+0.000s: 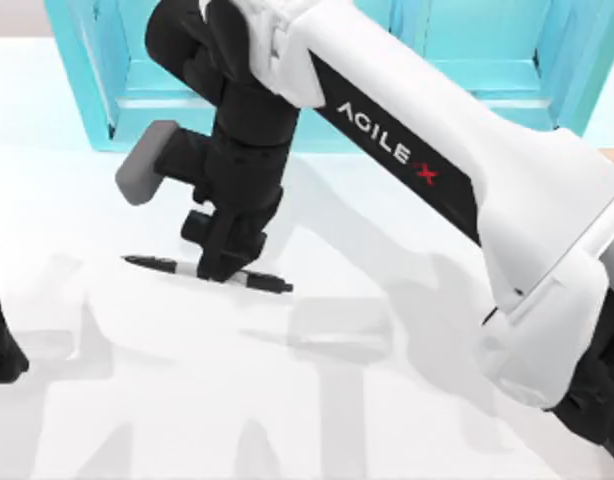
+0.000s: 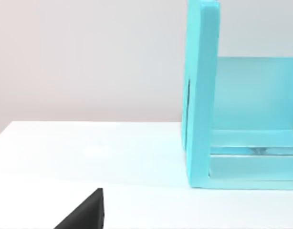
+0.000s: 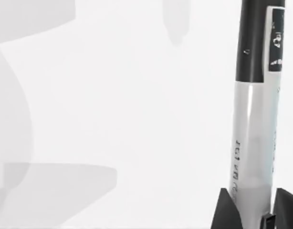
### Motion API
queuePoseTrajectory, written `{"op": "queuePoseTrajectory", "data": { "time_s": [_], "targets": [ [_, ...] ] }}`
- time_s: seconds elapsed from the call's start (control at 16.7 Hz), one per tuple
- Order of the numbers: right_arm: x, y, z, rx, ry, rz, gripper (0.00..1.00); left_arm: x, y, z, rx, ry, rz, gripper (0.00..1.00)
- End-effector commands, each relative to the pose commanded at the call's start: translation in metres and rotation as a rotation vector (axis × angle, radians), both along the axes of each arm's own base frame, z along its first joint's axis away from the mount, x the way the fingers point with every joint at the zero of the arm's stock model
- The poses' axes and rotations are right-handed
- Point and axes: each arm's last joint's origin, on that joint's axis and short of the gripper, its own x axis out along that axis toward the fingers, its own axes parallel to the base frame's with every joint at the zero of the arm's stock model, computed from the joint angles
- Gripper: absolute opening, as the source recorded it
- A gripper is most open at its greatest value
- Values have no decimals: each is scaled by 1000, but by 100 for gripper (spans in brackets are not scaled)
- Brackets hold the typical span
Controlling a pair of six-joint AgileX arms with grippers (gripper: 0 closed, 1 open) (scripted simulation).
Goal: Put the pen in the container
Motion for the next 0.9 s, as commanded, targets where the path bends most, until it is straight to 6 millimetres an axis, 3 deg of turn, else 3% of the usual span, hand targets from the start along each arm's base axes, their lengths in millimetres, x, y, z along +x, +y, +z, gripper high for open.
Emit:
{"op": "queuePoseTrajectory", "data": {
  "time_s": [0.24, 0.42, 0.6, 0.9],
  "targets": [
    [1, -3, 3, -3, -2, -16, 0, 0, 0, 0, 0, 0, 0, 100],
    [20, -33, 14, -61, 6, -172, 0, 0, 0, 0, 0, 0, 0, 100],
    [49, -88, 30, -164, 27, -472, 0, 0, 0, 0, 0, 0, 0, 100],
    [86, -213, 51, -383, 80, -1177, 0, 0, 0, 0, 0, 0, 0, 100]
  ]
}}
